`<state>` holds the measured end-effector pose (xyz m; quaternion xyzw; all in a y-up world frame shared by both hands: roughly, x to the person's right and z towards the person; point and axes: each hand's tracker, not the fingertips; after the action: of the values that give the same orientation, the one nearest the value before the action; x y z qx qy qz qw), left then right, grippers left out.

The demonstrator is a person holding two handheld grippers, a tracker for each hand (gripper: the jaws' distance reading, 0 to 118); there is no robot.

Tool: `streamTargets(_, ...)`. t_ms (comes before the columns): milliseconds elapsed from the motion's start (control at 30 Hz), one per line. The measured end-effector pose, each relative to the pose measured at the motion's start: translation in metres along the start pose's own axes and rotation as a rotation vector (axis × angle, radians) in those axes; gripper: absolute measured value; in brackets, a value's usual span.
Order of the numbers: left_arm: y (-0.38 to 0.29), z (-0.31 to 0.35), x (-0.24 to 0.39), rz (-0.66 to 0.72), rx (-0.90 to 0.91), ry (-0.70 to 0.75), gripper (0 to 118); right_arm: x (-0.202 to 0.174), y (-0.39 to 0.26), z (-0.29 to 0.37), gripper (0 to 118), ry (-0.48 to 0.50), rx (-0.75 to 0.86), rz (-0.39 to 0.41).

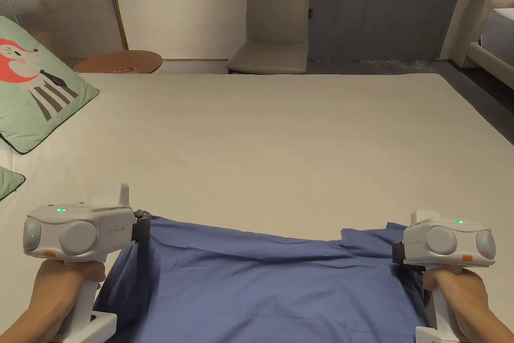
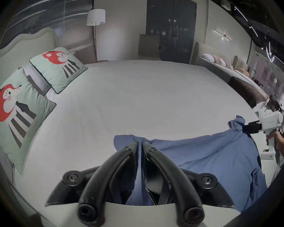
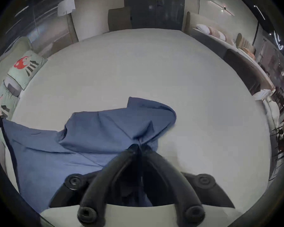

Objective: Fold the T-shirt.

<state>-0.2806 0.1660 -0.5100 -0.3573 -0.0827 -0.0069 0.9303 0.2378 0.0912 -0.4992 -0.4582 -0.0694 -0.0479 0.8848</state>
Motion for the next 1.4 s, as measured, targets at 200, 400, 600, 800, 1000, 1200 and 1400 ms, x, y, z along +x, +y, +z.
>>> streamTargets(200, -0.002, 0.021, -0.003, 0.019, 0.048, 0.026, 2, -0.01, 0.006, 0.06, 4, -0.024, 0.207, 0.112)
streamTargets(400, 0.026, 0.069, -0.008, 0.072, 0.159, 0.051, 2, -0.015, 0.035, 0.142, 4, 0.007, 0.433, 0.164)
streamTargets(600, 0.084, 0.133, -0.006, 0.07, 0.324, 0.083, 2, -0.017, 0.082, 0.234, 4, 0.008, 0.687, 0.171)
streamTargets(800, 0.152, 0.185, 0.003, 0.033, 0.477, 0.116, 2, -0.02, 0.136, 0.308, 4, 0.006, 0.9, 0.186)
streamTargets(1000, 0.218, 0.202, 0.013, 0.003, 0.598, 0.168, 2, -0.023, 0.192, 0.35, 4, -0.013, 1.015, 0.179)
streamTargets(1200, 0.268, 0.207, 0.02, -0.005, 0.686, 0.172, 2, -0.019, 0.237, 0.37, 4, -0.026, 1.082, 0.155)
streamTargets(1400, 0.286, 0.19, 0.021, -0.028, 0.718, 0.186, 2, -0.018, 0.241, 0.365, 4, -0.015, 1.11, 0.147)
